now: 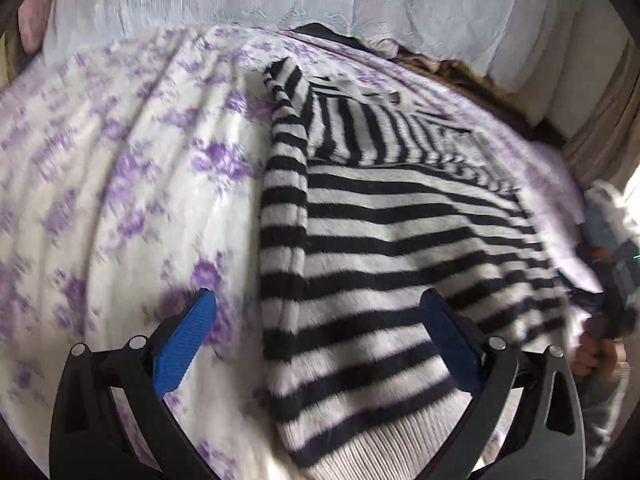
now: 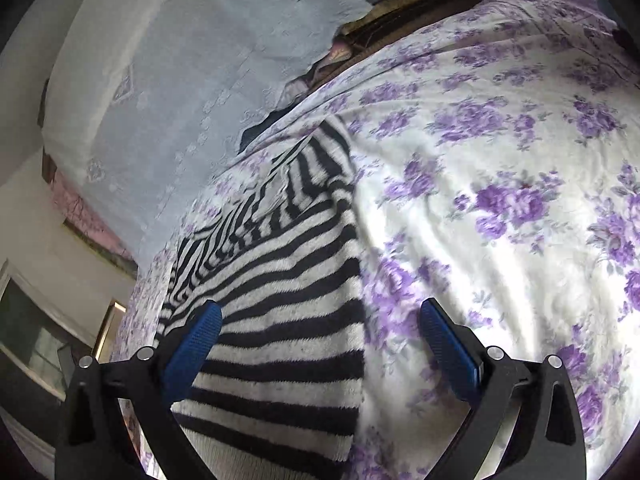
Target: Fold small clothes
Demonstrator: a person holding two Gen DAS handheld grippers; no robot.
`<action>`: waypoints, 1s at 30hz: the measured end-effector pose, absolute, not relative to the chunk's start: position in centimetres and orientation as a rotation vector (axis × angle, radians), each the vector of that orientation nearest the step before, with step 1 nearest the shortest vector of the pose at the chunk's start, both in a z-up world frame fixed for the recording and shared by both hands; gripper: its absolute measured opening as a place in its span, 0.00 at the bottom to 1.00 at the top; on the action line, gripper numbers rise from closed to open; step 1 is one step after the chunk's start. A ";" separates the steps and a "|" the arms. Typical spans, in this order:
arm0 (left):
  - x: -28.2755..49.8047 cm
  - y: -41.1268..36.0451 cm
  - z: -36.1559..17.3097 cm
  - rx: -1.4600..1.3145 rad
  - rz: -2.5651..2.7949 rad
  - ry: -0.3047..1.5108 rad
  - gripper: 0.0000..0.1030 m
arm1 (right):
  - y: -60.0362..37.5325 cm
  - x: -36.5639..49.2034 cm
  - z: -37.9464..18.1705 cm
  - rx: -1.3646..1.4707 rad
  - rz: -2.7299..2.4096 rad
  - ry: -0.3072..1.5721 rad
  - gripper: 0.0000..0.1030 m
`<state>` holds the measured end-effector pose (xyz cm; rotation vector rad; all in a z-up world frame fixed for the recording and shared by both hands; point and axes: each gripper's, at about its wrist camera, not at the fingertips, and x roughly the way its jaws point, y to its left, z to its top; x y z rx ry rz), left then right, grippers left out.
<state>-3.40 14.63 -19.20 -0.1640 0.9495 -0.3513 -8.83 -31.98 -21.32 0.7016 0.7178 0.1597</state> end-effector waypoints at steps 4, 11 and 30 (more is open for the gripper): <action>-3.8 15.6 -19.4 -0.256 -0.448 0.960 0.96 | -31.5 -9.2 -21.2 0.696 0.211 0.718 0.97; -3.1 15.0 -20.2 -0.327 -0.575 1.027 0.95 | -31.2 -9.3 -21.2 0.699 0.233 0.728 0.94; -4.0 12.1 -21.0 -0.168 -0.588 1.064 0.88 | -30.0 -11.4 -22.2 0.663 0.323 0.808 0.60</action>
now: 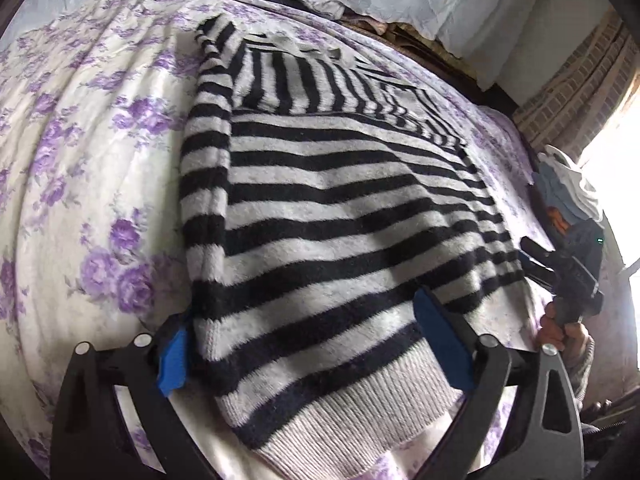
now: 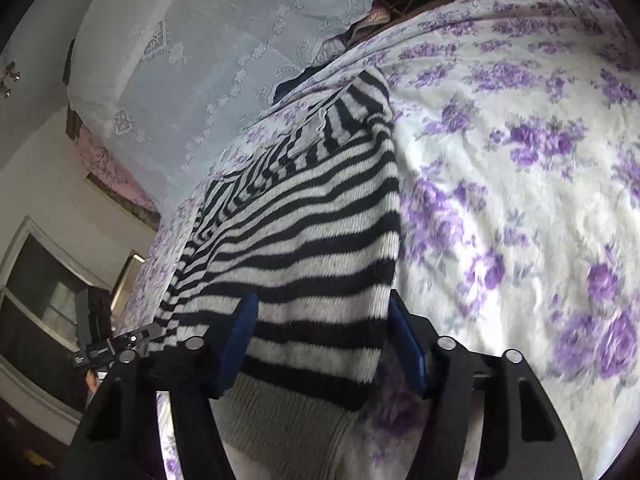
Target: Fold small clothes
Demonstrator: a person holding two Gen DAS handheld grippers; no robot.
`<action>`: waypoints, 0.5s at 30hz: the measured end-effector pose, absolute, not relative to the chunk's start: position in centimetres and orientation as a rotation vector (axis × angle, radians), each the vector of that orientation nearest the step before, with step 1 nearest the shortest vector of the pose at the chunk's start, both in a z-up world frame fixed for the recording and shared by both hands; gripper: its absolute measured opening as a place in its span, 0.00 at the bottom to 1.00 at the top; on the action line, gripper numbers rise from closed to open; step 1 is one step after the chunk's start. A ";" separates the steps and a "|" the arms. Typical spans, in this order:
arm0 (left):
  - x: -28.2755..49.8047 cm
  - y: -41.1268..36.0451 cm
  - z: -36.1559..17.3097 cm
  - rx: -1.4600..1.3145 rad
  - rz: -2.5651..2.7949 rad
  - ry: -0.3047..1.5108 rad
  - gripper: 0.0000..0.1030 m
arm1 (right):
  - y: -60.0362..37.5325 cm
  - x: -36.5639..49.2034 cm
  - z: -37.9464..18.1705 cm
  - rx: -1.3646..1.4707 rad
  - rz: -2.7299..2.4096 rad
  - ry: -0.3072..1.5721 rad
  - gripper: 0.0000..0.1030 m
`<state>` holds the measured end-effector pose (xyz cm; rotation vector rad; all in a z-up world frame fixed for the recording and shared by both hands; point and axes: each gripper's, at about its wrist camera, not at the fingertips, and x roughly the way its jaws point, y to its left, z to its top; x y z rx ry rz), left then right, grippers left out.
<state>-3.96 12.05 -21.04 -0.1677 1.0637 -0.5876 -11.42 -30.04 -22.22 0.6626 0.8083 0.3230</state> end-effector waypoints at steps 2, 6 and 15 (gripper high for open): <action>-4.0 11.8 -21.2 -0.179 -0.625 1.077 0.81 | -29.8 -11.5 -22.3 0.668 0.356 0.822 0.60; -3.5 11.0 -21.9 -0.146 -0.613 1.108 0.81 | -28.7 -11.0 -22.7 0.678 0.429 0.860 0.58; -3.5 11.7 -22.1 -0.149 -0.554 1.100 0.52 | -28.4 -11.6 -22.8 0.634 0.379 0.857 0.43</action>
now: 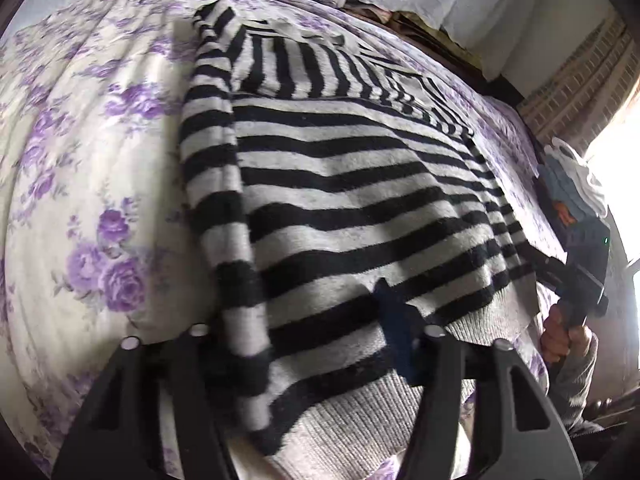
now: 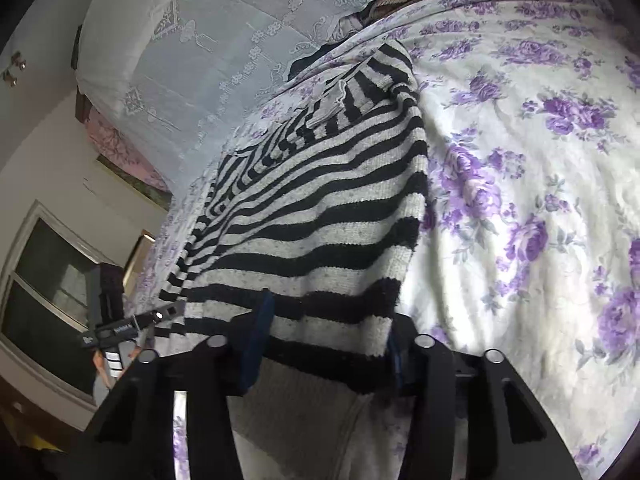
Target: Fold small clothes
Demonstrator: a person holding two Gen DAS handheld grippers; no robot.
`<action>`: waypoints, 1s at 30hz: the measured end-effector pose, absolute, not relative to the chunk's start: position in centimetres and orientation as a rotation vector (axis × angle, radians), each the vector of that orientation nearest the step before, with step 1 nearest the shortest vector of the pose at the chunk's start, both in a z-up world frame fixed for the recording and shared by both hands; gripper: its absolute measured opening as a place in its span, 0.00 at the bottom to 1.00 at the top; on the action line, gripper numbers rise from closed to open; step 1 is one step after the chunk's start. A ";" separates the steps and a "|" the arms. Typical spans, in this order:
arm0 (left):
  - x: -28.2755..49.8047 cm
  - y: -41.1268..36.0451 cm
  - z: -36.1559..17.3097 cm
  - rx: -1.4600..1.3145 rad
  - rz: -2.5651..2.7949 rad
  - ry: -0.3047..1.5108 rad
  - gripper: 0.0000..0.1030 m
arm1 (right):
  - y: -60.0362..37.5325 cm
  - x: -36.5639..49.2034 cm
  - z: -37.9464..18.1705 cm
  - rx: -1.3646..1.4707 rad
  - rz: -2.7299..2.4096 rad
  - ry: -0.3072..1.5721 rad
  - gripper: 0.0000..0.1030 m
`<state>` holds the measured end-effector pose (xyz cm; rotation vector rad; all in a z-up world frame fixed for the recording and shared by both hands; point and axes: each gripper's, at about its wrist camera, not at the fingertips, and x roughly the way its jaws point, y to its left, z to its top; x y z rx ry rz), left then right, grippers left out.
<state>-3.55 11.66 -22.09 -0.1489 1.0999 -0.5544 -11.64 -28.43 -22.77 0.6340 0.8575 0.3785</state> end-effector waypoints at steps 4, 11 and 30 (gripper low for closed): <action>-3.8 10.8 -22.3 -0.099 -0.572 1.107 0.68 | -28.4 -11.5 -22.9 0.613 0.368 0.865 0.42; -4.1 10.1 -22.2 -0.046 -0.546 1.097 0.61 | -28.1 -11.0 -23.0 0.594 0.374 0.875 0.50; -2.8 11.8 -21.9 -0.160 -0.511 1.132 0.31 | -27.5 -11.3 -21.4 0.497 0.384 0.820 0.22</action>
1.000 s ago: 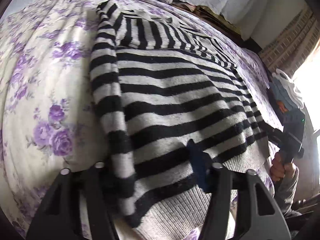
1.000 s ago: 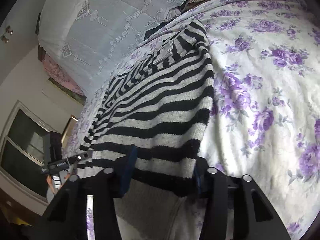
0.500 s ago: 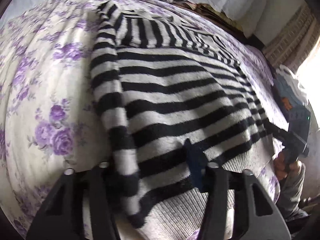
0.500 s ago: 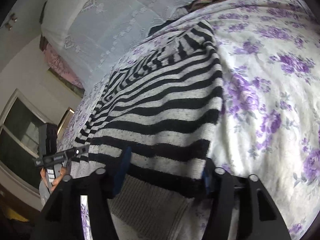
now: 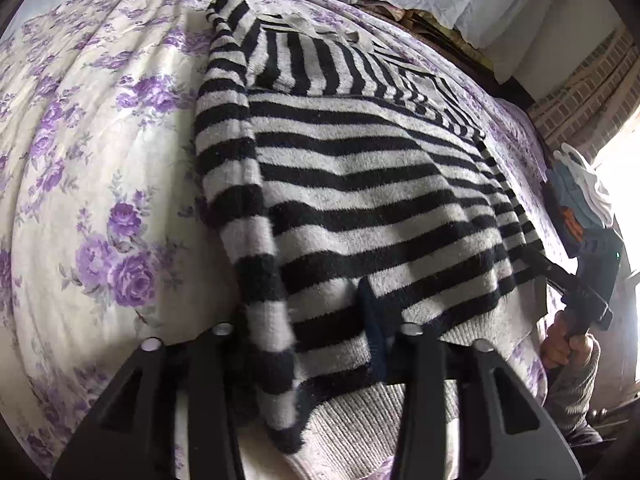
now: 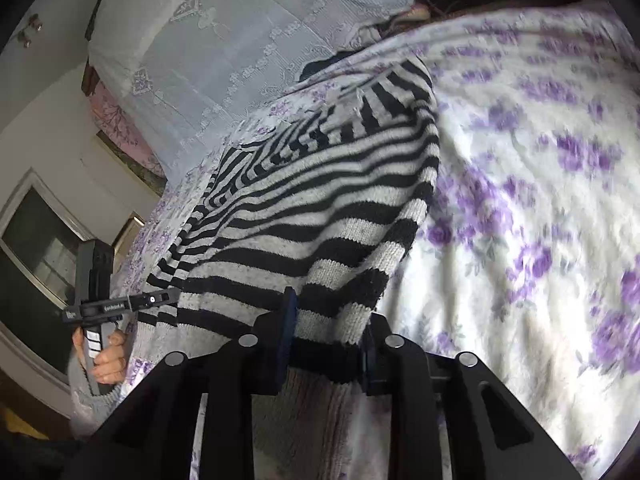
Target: Fold small clothes
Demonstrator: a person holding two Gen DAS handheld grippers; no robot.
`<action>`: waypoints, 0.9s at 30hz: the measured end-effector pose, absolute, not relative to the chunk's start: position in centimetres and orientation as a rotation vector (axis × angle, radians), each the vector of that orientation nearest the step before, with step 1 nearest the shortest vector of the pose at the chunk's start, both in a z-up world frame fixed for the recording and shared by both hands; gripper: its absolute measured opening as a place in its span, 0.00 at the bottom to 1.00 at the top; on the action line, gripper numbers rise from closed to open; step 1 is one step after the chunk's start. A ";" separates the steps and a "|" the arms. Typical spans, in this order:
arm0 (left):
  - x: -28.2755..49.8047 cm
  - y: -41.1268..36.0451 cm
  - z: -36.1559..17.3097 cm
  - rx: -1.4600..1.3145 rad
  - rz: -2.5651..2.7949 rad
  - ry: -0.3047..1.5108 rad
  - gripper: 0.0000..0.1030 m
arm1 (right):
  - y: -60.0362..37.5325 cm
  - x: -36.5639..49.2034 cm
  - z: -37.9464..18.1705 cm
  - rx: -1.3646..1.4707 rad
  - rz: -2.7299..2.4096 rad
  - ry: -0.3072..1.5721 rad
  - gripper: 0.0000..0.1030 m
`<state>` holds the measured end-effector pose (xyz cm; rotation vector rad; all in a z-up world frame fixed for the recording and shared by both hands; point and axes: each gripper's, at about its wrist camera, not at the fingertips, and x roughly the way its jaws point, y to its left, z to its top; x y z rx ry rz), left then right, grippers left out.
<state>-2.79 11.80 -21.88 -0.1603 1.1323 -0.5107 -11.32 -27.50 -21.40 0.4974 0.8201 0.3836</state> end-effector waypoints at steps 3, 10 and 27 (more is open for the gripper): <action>-2.4 12.1 -21.4 -0.188 -0.522 1.132 0.20 | -27.9 -11.1 -19.7 0.506 0.411 0.783 0.15; -2.3 12.5 -19.5 -0.239 -0.590 1.074 0.16 | -28.7 -9.3 -18.7 0.564 0.448 0.779 0.09; -3.5 11.8 -22.0 -0.184 -0.602 1.137 0.29 | -28.6 -9.8 -22.9 0.604 0.459 0.903 0.14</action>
